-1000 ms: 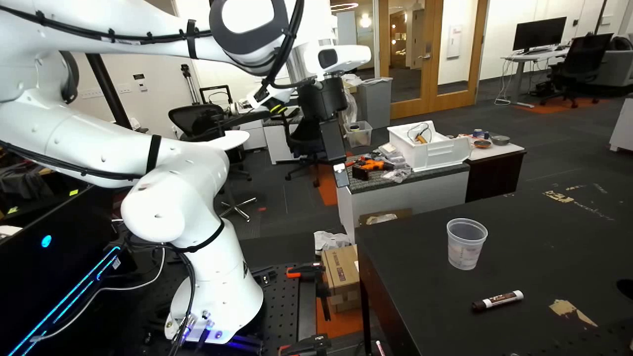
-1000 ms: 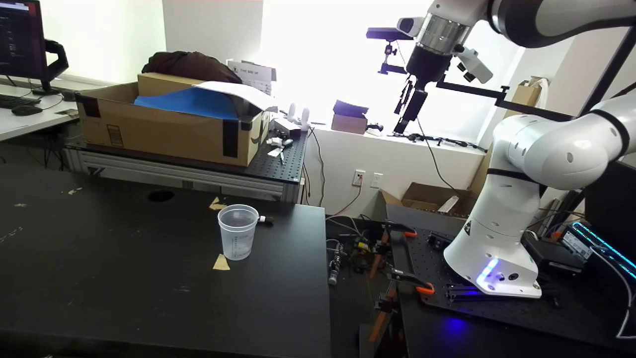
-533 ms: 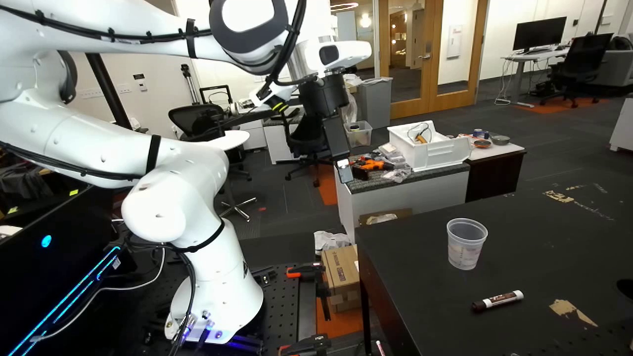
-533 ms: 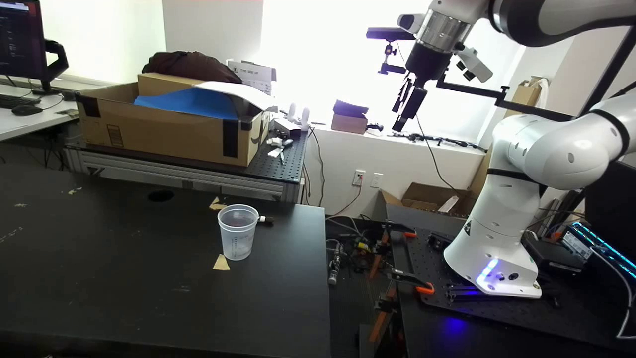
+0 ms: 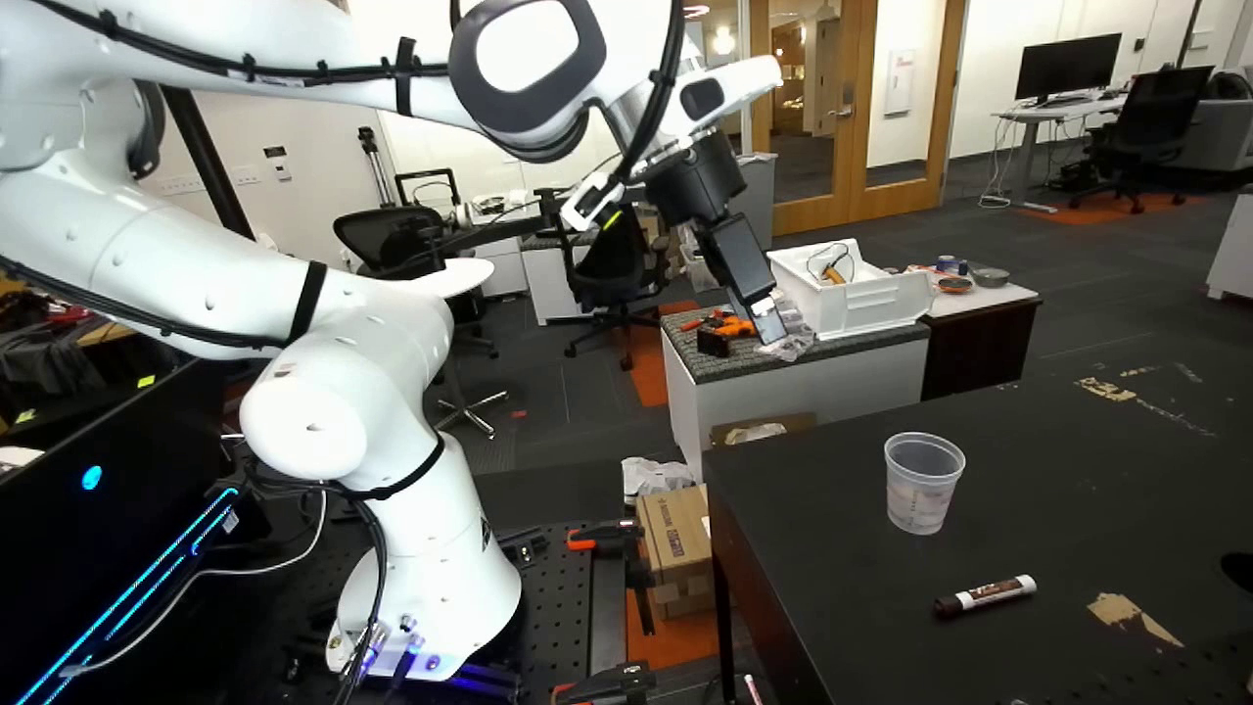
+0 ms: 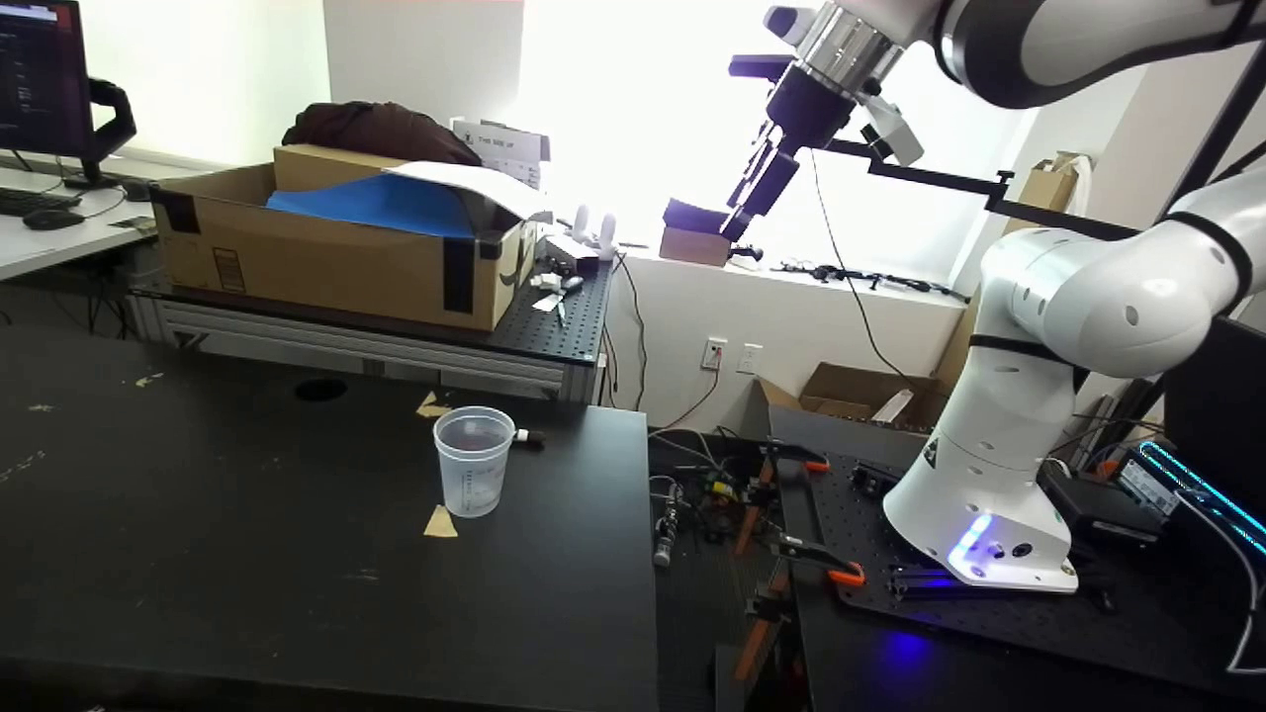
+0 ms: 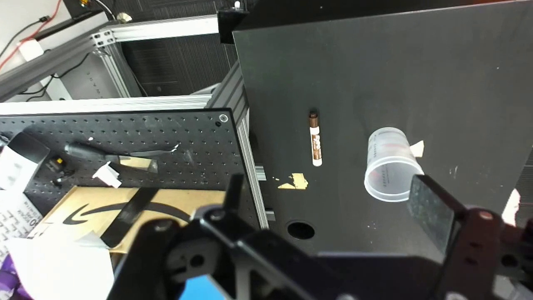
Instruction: Put the black marker in the cup
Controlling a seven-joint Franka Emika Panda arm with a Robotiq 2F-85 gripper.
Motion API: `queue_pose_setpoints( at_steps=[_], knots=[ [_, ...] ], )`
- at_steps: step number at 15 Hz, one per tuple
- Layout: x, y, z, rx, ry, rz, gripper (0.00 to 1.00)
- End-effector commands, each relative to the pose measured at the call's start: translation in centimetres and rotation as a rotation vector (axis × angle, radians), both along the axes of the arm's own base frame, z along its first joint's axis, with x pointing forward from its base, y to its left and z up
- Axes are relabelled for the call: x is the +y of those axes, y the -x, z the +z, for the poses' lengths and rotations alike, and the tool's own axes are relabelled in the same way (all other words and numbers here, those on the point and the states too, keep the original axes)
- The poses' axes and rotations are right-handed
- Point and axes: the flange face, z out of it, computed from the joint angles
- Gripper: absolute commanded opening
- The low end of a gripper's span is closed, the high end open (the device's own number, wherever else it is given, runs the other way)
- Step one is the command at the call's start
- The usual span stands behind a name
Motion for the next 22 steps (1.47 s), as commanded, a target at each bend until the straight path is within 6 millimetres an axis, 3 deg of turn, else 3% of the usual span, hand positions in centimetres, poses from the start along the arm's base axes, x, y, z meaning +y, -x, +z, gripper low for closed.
queue_pose_setpoints(
  at_steps=[1, 7, 13, 19, 20, 22],
  knots=[
    [-1.1, -3.2, -3.2, 0.017, -0.018, 0.003, 1.0],
    [-1.4, -6.9, -8.5, 0.079, -0.042, 0.012, 1.0],
    [-2.0, -8.9, -12.9, 0.131, -0.065, 0.011, 1.0],
    [-2.0, -10.6, -16.0, 0.148, -0.053, -0.006, 1.0],
    [-1.8, -9.4, -15.4, 0.137, -0.075, 0.017, 1.0],
    [-2.0, -9.8, -16.1, 0.155, -0.065, 0.013, 1.0]
  ],
)
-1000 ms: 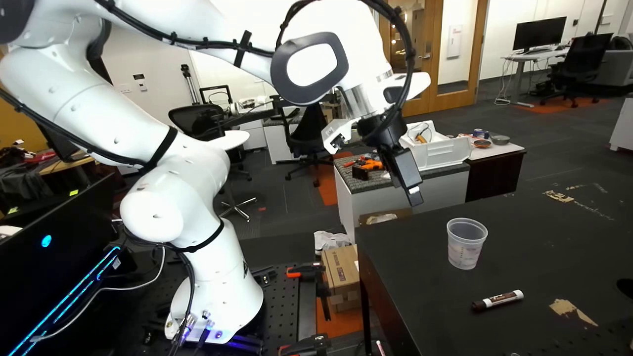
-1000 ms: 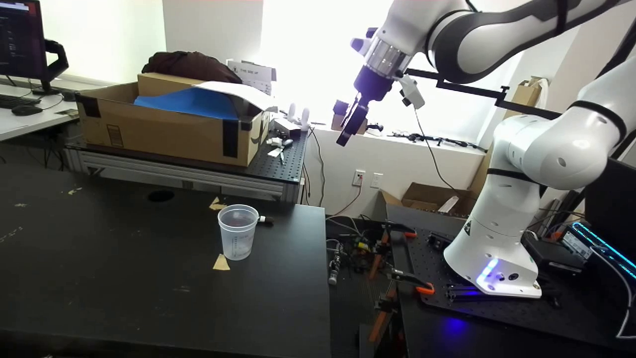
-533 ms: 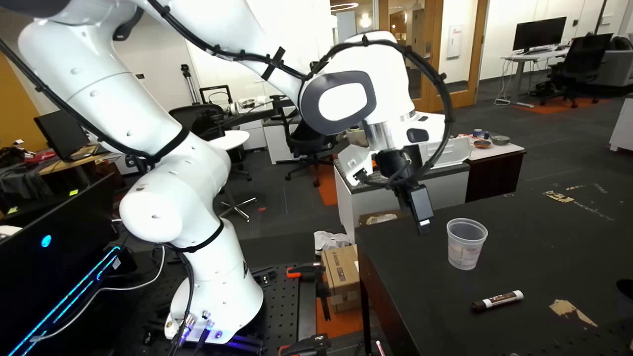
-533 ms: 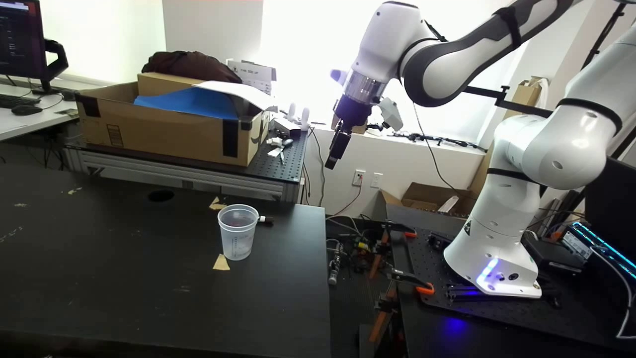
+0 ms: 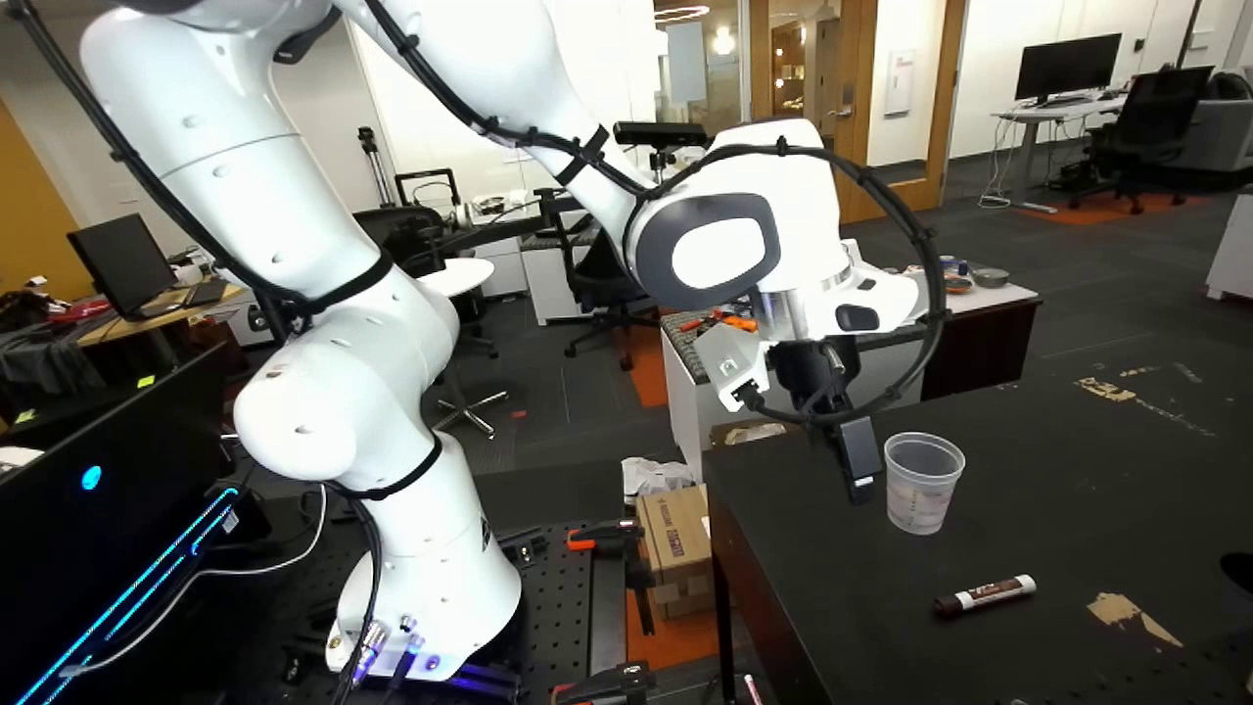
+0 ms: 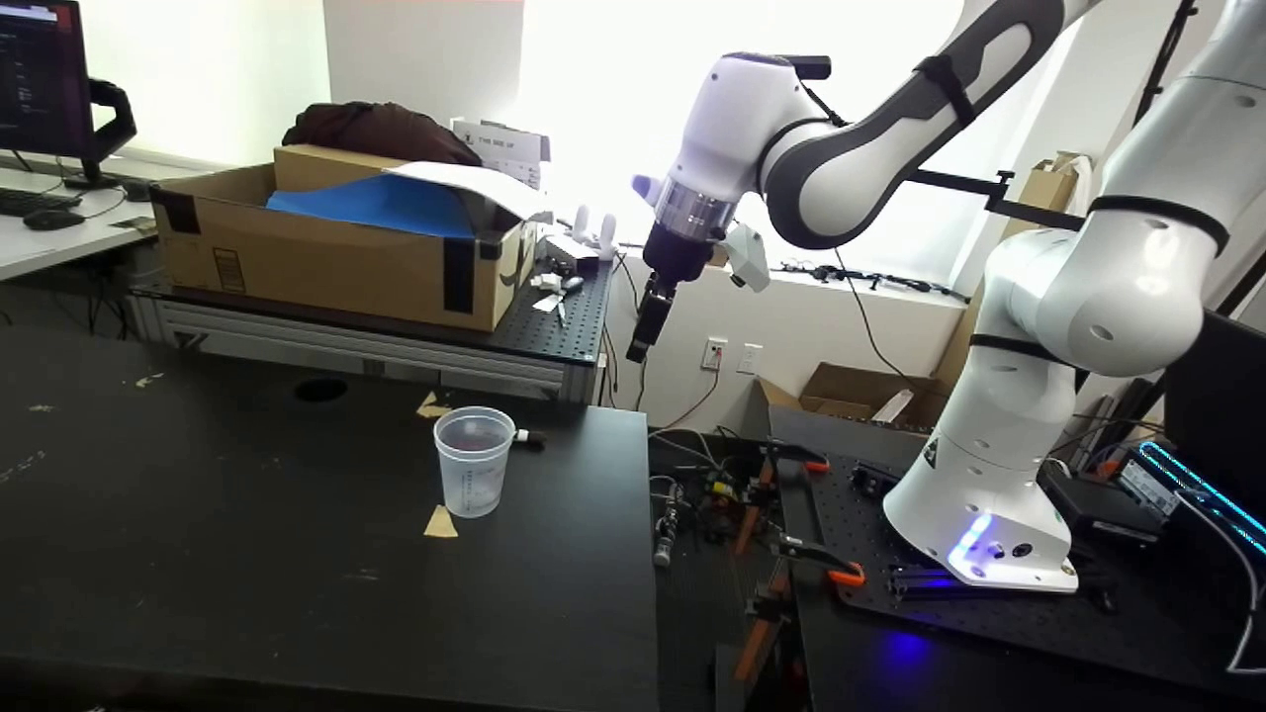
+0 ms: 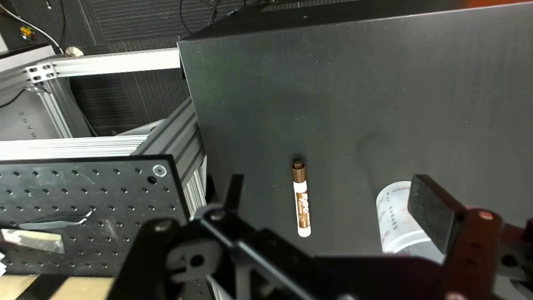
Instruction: Put the black marker in the cup
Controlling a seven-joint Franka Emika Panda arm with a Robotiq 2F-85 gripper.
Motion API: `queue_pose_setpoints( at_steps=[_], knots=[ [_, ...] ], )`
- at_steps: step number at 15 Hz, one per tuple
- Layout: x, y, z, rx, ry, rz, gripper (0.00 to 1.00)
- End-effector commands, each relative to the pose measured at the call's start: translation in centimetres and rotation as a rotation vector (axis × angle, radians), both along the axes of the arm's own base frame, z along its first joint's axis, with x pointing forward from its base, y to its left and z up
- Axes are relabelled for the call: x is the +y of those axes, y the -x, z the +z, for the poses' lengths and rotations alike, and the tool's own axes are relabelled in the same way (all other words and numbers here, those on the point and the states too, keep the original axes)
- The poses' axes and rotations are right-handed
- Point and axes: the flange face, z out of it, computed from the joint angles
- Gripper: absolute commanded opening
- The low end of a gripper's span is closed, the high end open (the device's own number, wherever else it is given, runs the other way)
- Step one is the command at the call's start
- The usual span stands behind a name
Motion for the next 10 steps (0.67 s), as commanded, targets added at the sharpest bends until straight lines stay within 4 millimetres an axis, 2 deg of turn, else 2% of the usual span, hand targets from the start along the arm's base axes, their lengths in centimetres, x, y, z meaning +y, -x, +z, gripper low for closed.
queue_pose_setpoints(
  at_steps=[1, 5, 10],
  knots=[
    [-0.1, -0.2, -0.1, 0.003, -0.001, 0.0, 1.0],
    [-0.7, -1.4, 0.0, -0.064, 0.011, 0.034, 1.0],
    [-1.6, -2.7, -3.3, -0.081, -0.028, 0.026, 1.0]
  ],
)
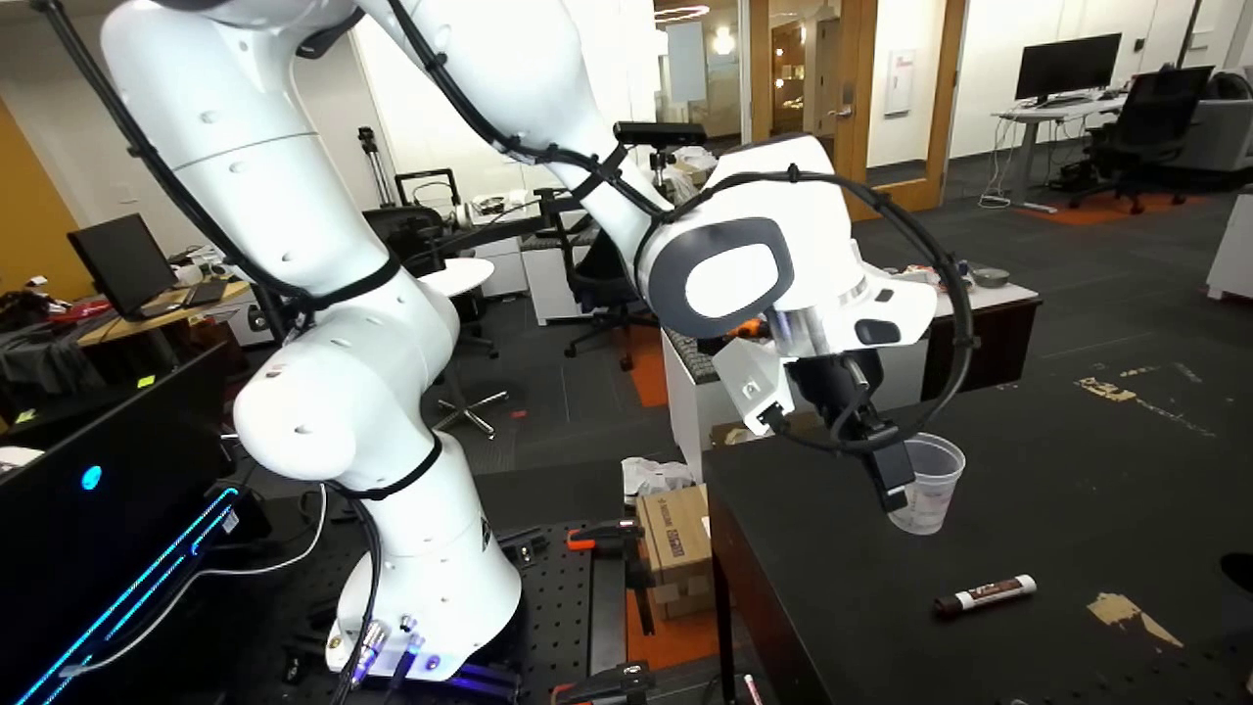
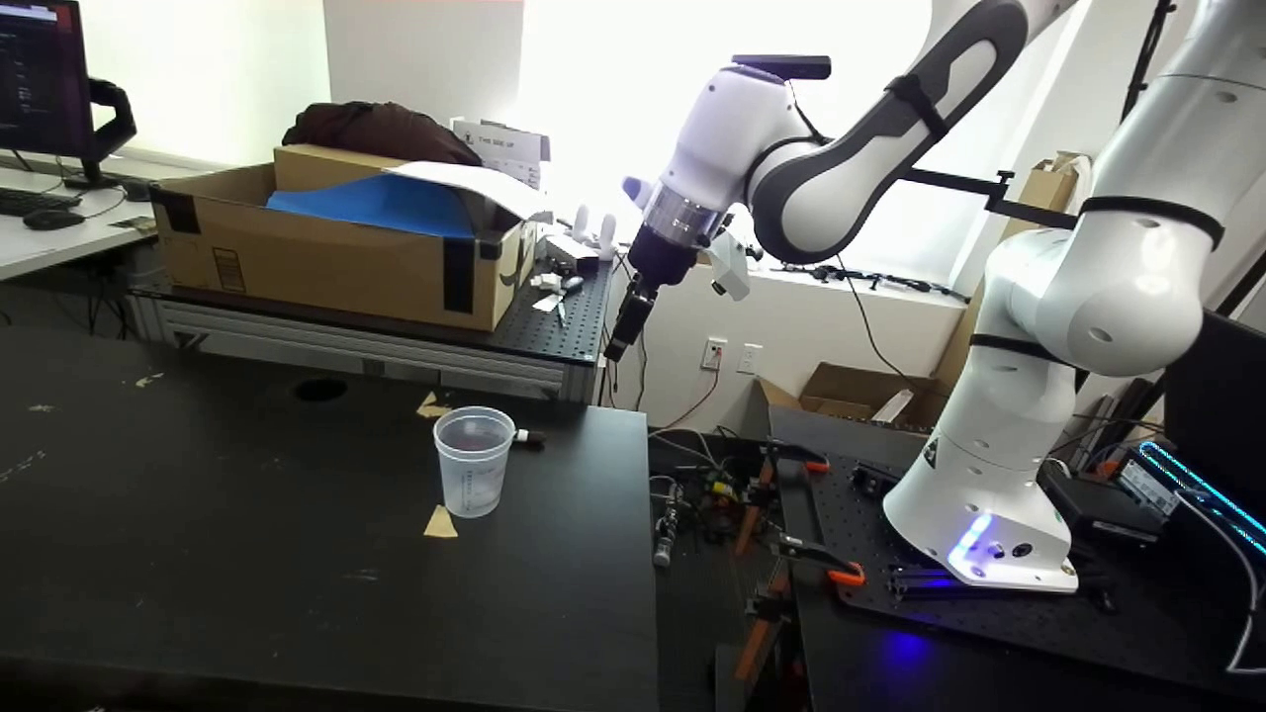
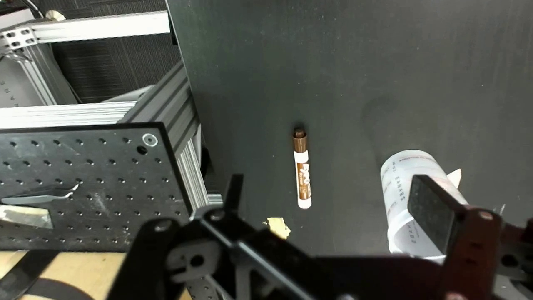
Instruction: Put the black marker in the cup
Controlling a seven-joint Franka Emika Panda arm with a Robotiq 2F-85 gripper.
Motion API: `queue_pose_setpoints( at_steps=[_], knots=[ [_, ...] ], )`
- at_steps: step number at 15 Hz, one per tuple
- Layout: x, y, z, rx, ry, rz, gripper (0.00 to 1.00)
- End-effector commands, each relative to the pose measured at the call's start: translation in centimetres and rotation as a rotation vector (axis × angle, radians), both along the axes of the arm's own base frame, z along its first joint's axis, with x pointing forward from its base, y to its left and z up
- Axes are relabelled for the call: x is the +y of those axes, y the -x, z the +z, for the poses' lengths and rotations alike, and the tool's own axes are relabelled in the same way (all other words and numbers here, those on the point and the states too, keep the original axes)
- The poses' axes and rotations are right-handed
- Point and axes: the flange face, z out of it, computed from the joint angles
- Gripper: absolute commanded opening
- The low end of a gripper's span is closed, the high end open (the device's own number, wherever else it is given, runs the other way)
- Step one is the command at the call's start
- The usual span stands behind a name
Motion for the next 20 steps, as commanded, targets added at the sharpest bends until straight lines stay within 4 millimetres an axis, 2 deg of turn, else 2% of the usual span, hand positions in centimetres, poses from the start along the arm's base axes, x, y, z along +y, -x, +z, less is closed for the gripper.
queue_pose_setpoints(
  at_steps=[1, 5, 11, 20],
  knots=[
    [-0.8, -1.5, -3.1, 0.024, -0.013, 0.009, 1.0],
    [-0.8, -2.8, -5.9, 0.044, -0.028, 0.024, 1.0],
    [-0.7, -5.6, -9.0, 0.054, -0.037, 0.048, 1.0],
    [-1.3, -9.3, -11.2, 0.034, -0.053, 0.052, 1.0]
  ],
)
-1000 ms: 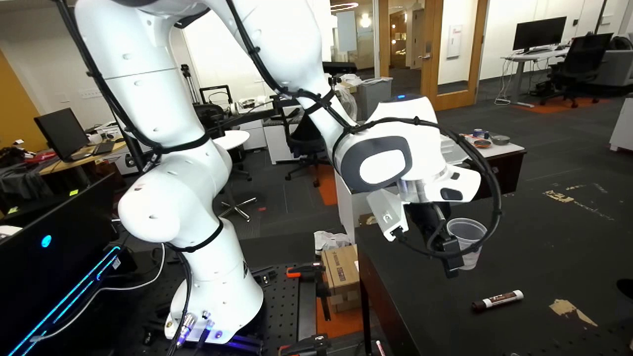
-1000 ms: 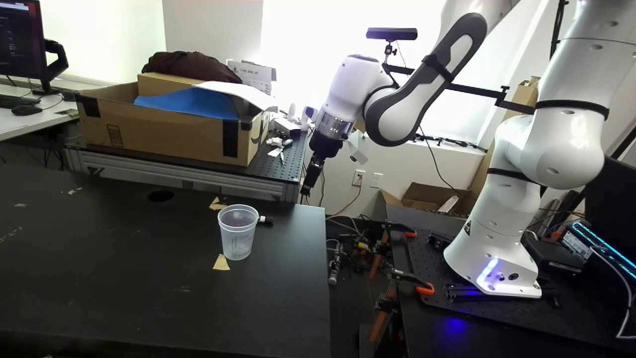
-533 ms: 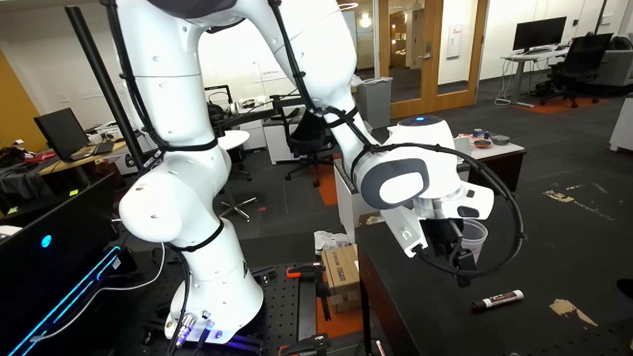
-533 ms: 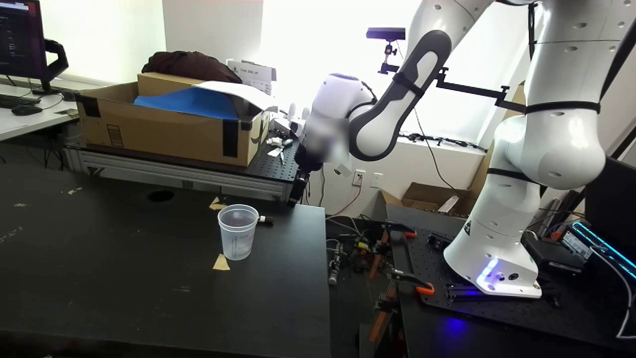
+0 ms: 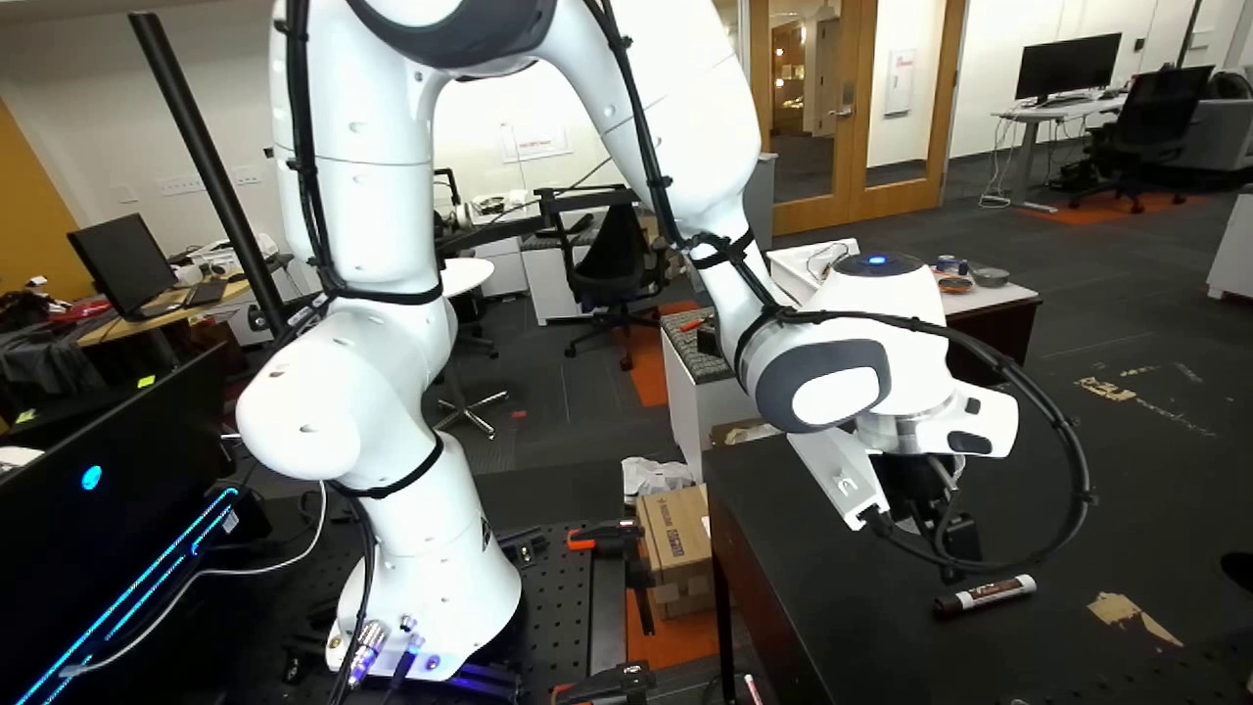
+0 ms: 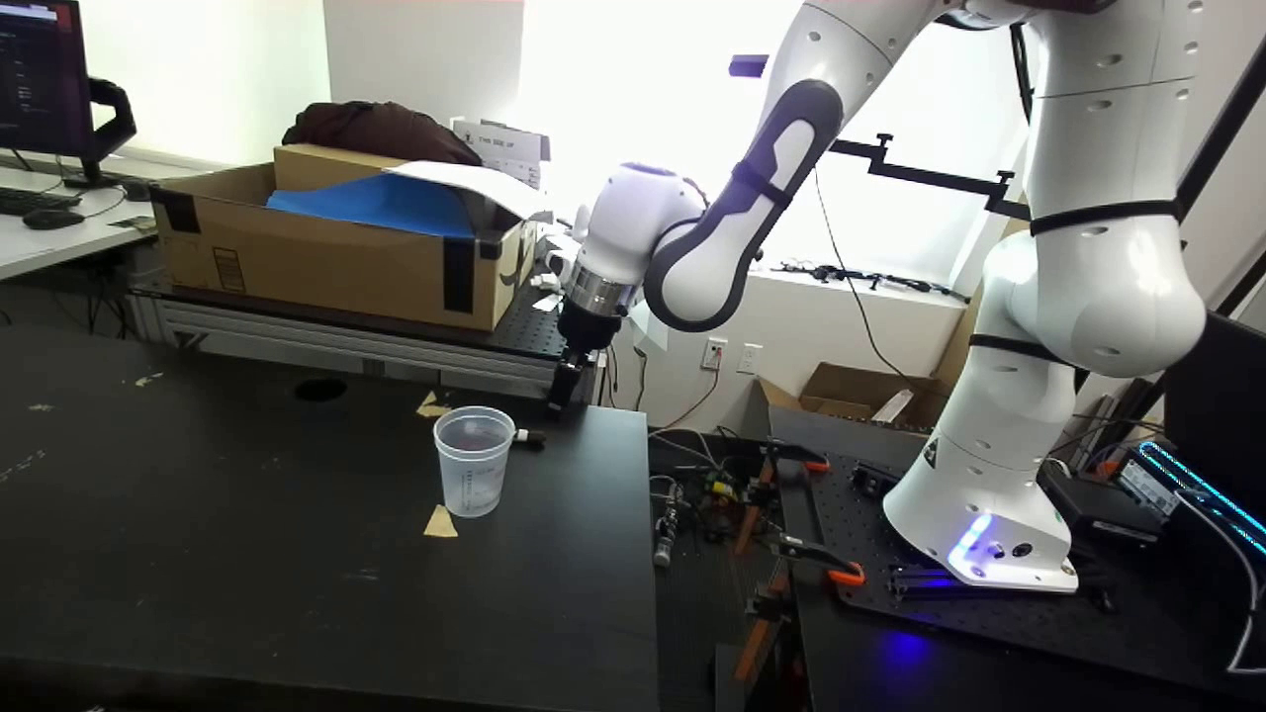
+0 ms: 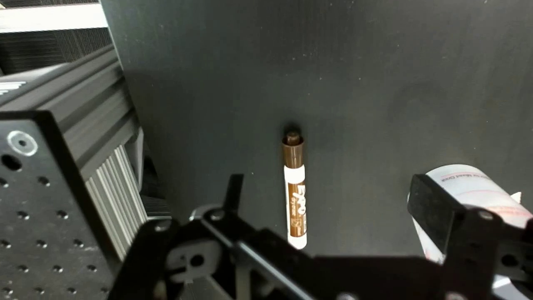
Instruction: Put the black marker in the cup
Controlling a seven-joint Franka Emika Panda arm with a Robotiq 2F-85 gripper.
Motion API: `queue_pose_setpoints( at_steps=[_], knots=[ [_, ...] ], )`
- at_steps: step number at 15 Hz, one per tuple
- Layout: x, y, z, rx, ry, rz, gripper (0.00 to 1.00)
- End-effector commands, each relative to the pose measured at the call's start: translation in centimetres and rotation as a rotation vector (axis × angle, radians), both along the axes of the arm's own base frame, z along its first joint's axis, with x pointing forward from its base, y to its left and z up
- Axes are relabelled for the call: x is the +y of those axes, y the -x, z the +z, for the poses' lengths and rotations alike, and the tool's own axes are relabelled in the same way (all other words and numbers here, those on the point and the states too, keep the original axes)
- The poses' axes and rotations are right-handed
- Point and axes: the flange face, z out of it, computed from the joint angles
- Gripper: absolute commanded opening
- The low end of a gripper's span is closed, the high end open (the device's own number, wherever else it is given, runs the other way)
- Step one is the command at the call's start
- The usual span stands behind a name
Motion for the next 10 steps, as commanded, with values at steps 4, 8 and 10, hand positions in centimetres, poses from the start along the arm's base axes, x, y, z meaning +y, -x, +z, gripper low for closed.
queue_pose_setpoints(
  at_steps=[4, 8, 10],
  knots=[
    [-0.3, -2.7, -1.8, -0.011, -0.003, 0.004, 1.0],
    [-0.4, -4.1, -2.4, 0.005, -0.007, -0.004, 1.0],
    [-0.6, -4.8, -2.6, 0.015, -0.008, -0.006, 1.0]
  ],
)
